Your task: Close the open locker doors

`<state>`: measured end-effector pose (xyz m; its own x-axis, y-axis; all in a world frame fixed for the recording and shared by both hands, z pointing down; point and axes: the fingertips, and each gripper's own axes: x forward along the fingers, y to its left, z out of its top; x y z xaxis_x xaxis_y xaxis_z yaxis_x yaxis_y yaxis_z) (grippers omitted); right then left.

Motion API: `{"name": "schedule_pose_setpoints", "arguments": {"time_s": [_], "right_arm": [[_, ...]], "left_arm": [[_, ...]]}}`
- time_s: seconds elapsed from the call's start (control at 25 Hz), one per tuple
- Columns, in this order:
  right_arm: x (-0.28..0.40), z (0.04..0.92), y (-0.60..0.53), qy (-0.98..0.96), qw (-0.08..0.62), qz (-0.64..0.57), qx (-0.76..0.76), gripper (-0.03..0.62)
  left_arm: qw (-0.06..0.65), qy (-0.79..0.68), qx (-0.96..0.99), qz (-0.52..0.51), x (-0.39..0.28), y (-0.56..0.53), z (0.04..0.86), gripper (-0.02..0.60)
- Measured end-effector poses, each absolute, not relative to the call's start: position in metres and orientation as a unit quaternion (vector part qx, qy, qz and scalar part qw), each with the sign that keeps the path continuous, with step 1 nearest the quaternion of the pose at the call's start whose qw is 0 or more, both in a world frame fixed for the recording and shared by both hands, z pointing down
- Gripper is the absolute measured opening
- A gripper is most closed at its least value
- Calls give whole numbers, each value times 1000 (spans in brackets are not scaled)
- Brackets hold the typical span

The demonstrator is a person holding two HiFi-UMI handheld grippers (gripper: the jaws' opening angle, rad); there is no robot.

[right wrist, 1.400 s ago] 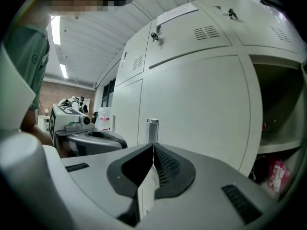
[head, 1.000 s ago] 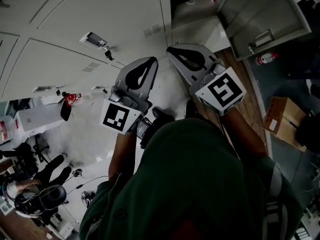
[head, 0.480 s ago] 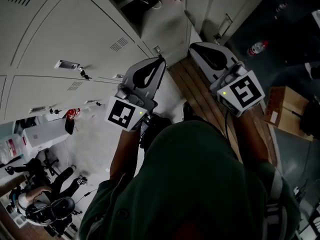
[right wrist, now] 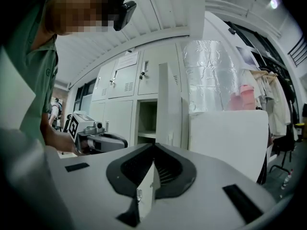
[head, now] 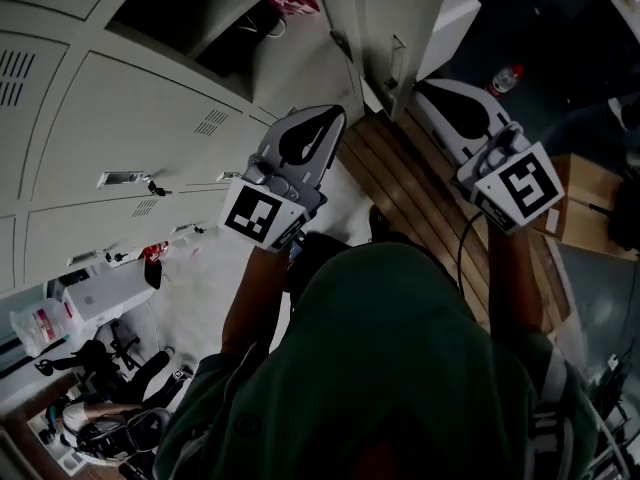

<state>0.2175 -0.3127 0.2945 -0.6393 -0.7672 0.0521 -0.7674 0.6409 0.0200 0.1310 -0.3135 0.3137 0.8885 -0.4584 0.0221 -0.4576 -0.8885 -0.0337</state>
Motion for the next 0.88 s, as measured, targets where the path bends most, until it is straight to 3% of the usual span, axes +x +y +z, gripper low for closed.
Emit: {"name": "schedule_pose_setpoints", "arguments": {"time_s": [0.16, 0.28, 0.64, 0.88], "right_arm": [[233, 298, -322, -905, 36, 3, 423, 12], [233, 304, -332, -913, 33, 15, 406, 115], [211, 313, -335, -937, 54, 8, 346, 60], [184, 312, -328, -940, 63, 0, 337, 61]], "left_arm": [[13, 216, -976, -24, 148, -324, 317, 2], [10, 207, -978, -21, 157, -331, 318, 2], [3, 204, -979, -29, 154, -343, 327, 3], [3, 232, -973, -19, 128, -345, 322, 2]]}}
